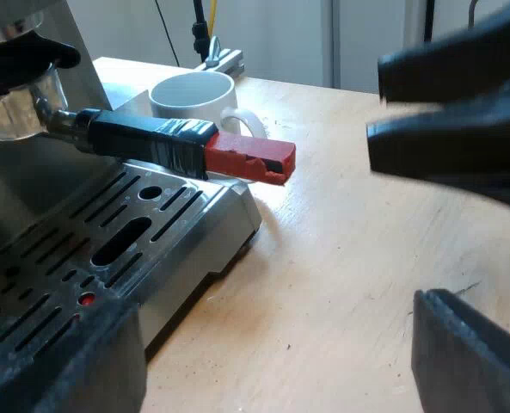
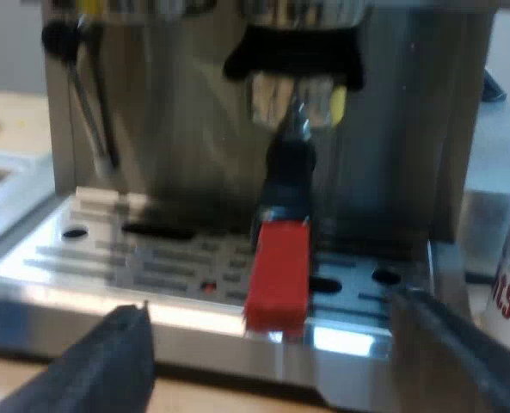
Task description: Grind coffee beans and then tamp
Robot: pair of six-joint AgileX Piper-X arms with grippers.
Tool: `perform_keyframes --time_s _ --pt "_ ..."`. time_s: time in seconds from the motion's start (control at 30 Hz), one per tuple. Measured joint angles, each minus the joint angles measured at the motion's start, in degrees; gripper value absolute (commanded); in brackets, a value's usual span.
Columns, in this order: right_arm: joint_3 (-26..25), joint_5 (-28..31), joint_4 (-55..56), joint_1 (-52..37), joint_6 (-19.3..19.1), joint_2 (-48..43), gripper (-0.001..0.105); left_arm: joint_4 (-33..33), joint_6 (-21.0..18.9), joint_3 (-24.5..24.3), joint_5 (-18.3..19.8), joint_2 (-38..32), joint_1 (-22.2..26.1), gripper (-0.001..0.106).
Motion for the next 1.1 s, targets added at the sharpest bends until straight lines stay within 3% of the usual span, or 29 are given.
perform_keyframes --time_s 0.2,0.27,0.43,0.53,0.63,0.9,1.1 --pt "-3.37 -1.23 0.65 -3.93 -3.51 -2.24 0.062 0.00 0.00 0.00 0.00 0.00 0.00 0.066" --pt "-4.97 -5.06 3.62 -6.13 -2.51 -2.24 0.062 -0.09 0.00 0.00 0.00 0.00 0.00 0.066" --pt "-10.39 -15.73 18.64 -12.91 7.93 -2.24 0.062 -0.09 0.00 0.00 0.00 0.00 0.00 0.066" --pt "-12.40 -22.24 27.67 -16.46 12.31 -2.24 0.062 -0.09 0.00 0.00 0.00 0.00 0.00 0.066" --pt "-12.62 -28.21 32.13 -19.79 14.04 -2.24 0.062 -0.25 0.00 0.00 0.00 0.00 0.00 0.066" --pt "-12.62 -36.70 33.33 -25.54 14.36 -1.78 0.062 -1.09 0.00 0.00 0.00 0.00 0.00 0.066" --pt "-13.33 -38.61 33.33 -25.96 14.36 1.66 0.062 -1.26 0.00 0.00 0.00 0.00 0.00 0.066"
